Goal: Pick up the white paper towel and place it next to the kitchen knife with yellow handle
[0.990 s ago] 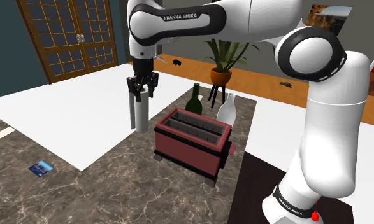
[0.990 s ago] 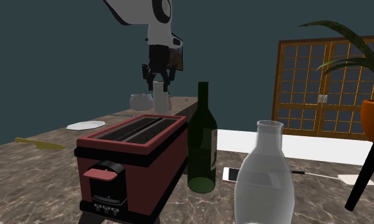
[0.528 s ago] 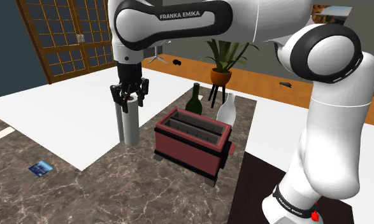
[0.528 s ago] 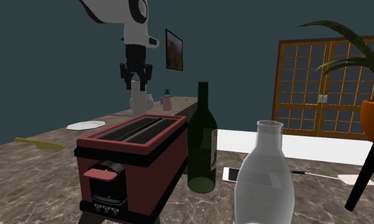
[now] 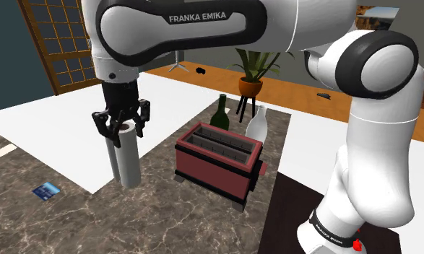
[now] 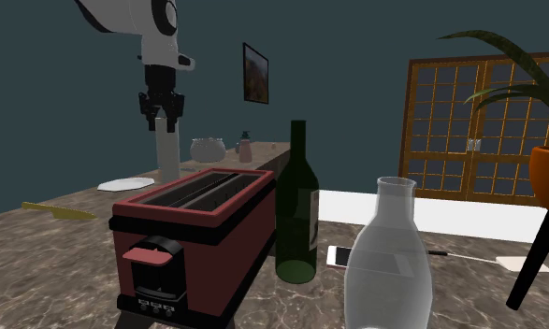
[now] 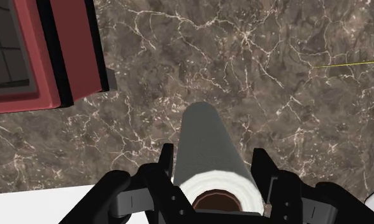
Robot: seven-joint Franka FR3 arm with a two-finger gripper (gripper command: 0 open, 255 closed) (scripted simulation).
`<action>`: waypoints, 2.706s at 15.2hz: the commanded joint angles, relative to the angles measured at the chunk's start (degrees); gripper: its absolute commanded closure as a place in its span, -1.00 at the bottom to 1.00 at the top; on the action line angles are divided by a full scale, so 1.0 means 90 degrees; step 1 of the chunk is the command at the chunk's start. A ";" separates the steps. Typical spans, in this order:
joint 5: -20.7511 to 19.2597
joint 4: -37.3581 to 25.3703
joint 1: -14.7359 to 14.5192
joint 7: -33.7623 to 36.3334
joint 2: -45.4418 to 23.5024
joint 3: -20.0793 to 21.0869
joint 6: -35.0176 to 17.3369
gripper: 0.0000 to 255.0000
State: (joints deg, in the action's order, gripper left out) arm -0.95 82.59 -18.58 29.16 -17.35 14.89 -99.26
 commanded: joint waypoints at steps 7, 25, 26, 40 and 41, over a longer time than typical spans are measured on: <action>-0.0268 -0.0792 -0.0847 0.1123 -0.0609 0.0310 0.0167 1.00; -0.0598 -0.1226 -0.1679 0.2047 -0.1487 0.0451 -0.0276 1.00; -0.0599 -0.1138 -0.1671 0.2047 -0.1486 0.0449 -0.0362 1.00; -0.0628 -0.0494 -0.1625 0.2054 -0.1554 0.0425 -0.1066 1.00; -0.0628 -0.0494 -0.1625 0.2054 -0.1554 0.0425 -0.1066 1.00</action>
State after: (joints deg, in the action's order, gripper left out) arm -6.60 78.13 -33.21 47.65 -31.34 18.71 -108.84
